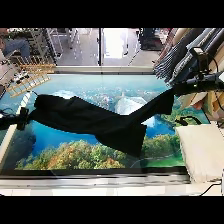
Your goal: Fold the clothes and pants, and hang the long-sleeved shirts on hangers.
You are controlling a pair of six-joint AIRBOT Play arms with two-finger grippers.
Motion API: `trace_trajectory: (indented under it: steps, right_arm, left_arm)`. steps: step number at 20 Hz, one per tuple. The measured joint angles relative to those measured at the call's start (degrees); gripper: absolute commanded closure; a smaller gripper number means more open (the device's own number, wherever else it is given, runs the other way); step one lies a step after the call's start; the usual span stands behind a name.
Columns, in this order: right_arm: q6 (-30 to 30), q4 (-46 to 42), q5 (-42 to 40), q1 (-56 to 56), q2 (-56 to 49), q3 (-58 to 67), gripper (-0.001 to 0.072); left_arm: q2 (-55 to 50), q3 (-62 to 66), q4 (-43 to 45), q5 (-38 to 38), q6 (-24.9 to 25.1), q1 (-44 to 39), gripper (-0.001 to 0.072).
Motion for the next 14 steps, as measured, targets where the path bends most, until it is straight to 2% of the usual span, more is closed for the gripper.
trace_trajectory:
  steps: [3,6,8,14]
  right_arm:
    - [2.1,-1.1,-3.5,-0.2,3.7,0.5,0.0701]
    - [5.2,-2.0,-7.1,-2.2,9.3,1.9,0.0701]
    - [6.6,-2.7,-9.2,-4.6,13.7,3.2,0.0701]
    - [6.8,-3.6,-16.0,-11.5,26.7,8.9,0.0702]
  left_arm:
    - [8.8,2.6,-1.3,-7.3,8.4,4.3,0.0694]
    - [19.8,8.7,-10.4,-12.7,13.1,10.5,0.0694]
    - [26.7,13.7,-21.5,-12.6,14.7,15.8,0.0694]
    - [41.7,22.8,-66.4,2.0,22.6,36.2,0.0694]
